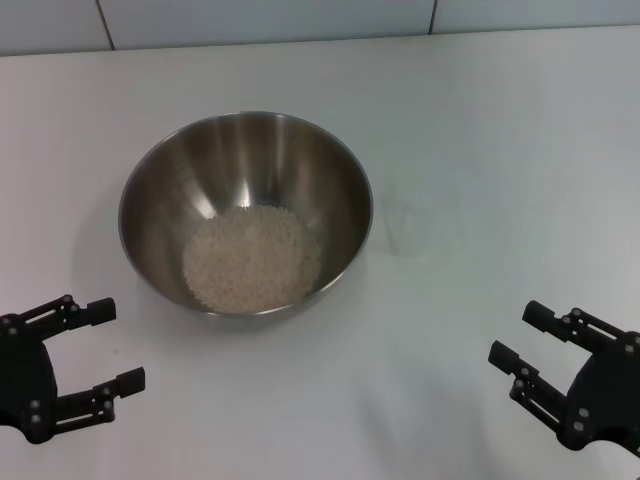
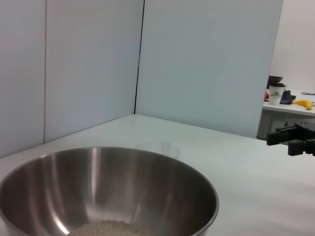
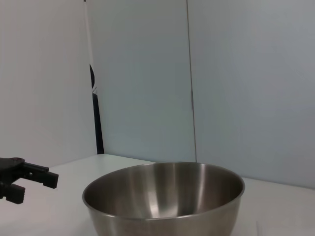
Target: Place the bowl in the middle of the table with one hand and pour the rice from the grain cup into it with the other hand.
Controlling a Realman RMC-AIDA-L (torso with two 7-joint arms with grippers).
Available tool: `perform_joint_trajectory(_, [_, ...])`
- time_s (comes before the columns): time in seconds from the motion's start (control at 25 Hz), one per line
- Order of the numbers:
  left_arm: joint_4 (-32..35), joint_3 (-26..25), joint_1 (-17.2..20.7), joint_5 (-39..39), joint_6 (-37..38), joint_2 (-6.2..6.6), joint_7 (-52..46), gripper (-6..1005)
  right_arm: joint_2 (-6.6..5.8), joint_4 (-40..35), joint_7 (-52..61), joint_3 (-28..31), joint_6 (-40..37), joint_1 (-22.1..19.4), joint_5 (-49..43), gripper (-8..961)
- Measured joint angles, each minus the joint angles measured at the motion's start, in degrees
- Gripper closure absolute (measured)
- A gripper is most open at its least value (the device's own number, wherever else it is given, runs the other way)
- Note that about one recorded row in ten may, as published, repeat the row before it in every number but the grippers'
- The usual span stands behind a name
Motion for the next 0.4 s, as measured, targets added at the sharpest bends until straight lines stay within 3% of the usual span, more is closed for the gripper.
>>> perform_joint_trajectory(0.4, [-0.1, 0.0, -0.5, 0.0, -0.4, -0.08, 0.0, 188, 0.16, -0.1, 0.0, 0.7, 0.0, 0.0, 0.0, 436])
